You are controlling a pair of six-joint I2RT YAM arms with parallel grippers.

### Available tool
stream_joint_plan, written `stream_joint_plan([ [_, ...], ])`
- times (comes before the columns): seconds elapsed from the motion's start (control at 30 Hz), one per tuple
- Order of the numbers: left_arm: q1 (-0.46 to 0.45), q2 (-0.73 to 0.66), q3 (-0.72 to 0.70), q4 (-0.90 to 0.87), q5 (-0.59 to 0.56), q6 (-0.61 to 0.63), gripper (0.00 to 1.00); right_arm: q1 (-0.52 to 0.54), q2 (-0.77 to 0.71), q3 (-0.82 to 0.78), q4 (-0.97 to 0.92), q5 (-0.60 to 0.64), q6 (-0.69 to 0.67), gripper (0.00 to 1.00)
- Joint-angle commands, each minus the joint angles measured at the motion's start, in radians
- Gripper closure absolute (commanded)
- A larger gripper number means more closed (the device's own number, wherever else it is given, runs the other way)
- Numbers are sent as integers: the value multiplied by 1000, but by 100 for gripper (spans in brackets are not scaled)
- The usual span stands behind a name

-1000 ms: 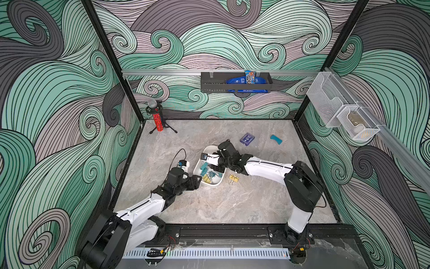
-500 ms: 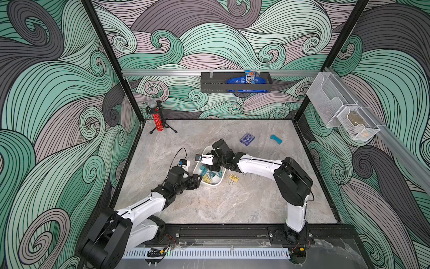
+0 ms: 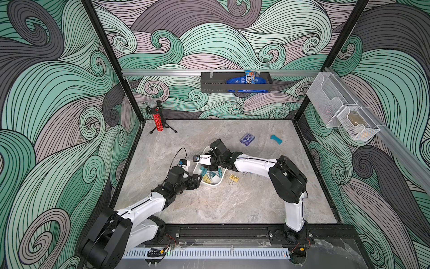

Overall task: Take out the binder clips from the storage box
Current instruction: Pick up the binder clip from the storage box.

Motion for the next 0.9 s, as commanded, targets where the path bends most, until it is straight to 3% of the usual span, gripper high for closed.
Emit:
stream_joint_plan([
  [0.0, -5, -8, 27, -8, 6, -2, 29, 3, 20, 24, 3, -7, -14, 63],
  [0.63, -4, 11, 20, 5, 6, -1, 29, 4, 64, 37, -9, 4, -62, 66],
  [0.87, -5, 14, 20, 11, 7, -4, 29, 3, 67, 38, -14, 16, -66, 77],
])
